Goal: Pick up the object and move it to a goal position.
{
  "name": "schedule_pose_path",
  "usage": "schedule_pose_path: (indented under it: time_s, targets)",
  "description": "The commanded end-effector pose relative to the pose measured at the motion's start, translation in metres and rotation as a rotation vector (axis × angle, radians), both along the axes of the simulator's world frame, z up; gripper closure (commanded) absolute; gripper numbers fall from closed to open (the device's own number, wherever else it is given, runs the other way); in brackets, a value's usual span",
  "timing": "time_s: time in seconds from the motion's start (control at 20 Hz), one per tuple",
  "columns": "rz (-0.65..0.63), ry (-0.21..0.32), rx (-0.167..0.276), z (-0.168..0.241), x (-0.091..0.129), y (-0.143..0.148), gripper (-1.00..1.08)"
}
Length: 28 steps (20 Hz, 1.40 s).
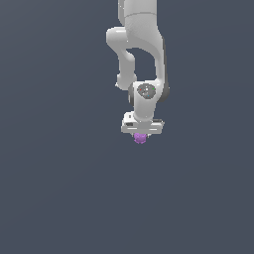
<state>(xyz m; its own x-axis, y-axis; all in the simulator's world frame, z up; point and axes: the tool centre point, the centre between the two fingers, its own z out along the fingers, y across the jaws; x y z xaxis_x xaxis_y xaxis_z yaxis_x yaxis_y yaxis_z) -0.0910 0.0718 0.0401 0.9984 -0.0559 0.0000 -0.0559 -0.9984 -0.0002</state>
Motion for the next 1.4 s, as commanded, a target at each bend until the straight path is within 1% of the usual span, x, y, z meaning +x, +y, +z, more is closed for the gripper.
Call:
schedule_pose_path:
  time_s: [0.0, 0.4, 0.65, 0.95, 1.35]
  targets:
    - [0.000, 0.000, 0.000, -0.001, 0.000, 0.000, 1.08]
    - [0.001, -0.003, 0.001, 0.001, 0.001, 0.000, 1.08]
    - [0.012, -0.030, 0.010, 0.007, 0.008, -0.005, 1.08]
    - [0.039, -0.097, 0.032, 0.025, 0.025, -0.017, 1.08]
    - [0.090, -0.222, 0.074, 0.059, 0.054, -0.039, 1.08]
